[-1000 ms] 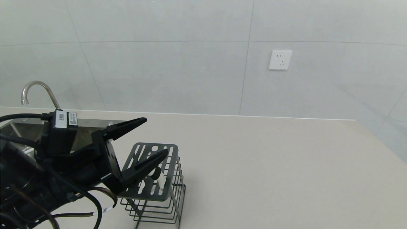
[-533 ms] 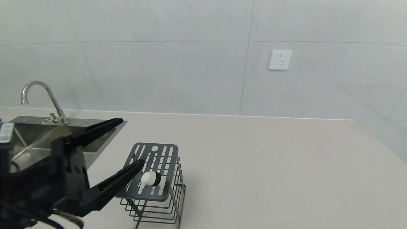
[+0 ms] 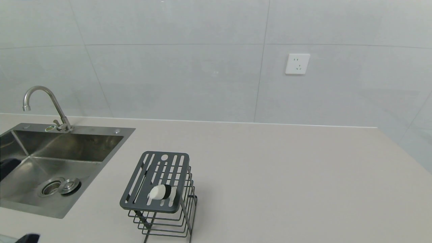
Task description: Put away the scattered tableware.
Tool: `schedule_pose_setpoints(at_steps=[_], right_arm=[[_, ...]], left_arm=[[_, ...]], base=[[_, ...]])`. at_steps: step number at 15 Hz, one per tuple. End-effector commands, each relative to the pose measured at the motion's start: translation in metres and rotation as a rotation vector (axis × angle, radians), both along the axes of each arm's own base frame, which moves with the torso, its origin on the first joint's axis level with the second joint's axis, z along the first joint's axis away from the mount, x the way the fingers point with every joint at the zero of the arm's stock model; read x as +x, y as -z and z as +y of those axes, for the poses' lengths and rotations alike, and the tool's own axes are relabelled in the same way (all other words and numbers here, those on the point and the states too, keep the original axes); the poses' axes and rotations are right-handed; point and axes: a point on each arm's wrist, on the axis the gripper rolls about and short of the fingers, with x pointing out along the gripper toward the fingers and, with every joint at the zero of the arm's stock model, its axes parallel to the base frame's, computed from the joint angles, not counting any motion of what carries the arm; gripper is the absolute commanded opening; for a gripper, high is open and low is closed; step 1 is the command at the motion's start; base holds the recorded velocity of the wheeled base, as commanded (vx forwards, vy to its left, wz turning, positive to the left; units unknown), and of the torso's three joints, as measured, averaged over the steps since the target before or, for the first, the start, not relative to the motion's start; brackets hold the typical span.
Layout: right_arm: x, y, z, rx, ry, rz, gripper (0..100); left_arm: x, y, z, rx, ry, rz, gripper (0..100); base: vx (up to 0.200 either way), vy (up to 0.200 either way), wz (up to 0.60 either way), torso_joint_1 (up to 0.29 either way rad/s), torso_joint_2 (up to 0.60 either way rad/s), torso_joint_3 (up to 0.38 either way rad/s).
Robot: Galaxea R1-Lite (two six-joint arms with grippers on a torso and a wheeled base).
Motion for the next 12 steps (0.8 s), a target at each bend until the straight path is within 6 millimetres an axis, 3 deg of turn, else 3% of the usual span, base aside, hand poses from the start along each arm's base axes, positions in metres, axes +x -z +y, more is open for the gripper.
schedule_pose_setpoints(at_steps=[1, 2, 5, 7, 9, 12], right_arm=[[0.0, 0.0, 0.0, 0.0, 0.0, 0.001, 0], [0.0, 0.0, 0.0, 0.0, 0.0, 0.001, 0], [0.0, 0.0, 0.0, 0.0, 0.0, 0.001, 0], [0.0, 0.0, 0.0, 0.0, 0.0, 0.001, 0], [0.0, 0.0, 0.0, 0.001, 0.015, 0.001, 0], [0.0, 0.007, -0.004, 0.019, 0.164, 0.066, 0]], left_arm=[[-0.067, 0.007, 0.012, -0.031, -0.096, -0.114, 100], [-0.074, 0.013, 0.012, -0.038, -0.125, -0.092, 100], [-0.061, 0.037, 0.014, -0.073, -0.278, 0.006, 100], [-0.049, 0.071, 0.014, -0.041, -0.387, 0.206, 100], [-0.054, 0.097, 0.013, 0.03, -0.529, 0.326, 100], [-0.053, 0.101, 0.018, 0.02, -0.712, 0.351, 100]], base=[[0.0, 0.0, 0.0, 0.0, 0.0, 0.0], [0.0, 0.0, 0.0, 0.0, 0.0, 0.0], [0.0, 0.0, 0.0, 0.0, 0.0, 0.0], [0.0, 0.0, 0.0, 0.0, 0.0, 0.0], [0.0, 0.0, 0.0, 0.0, 0.0, 0.0], [0.0, 0.0, 0.0, 0.0, 0.0, 0.0]])
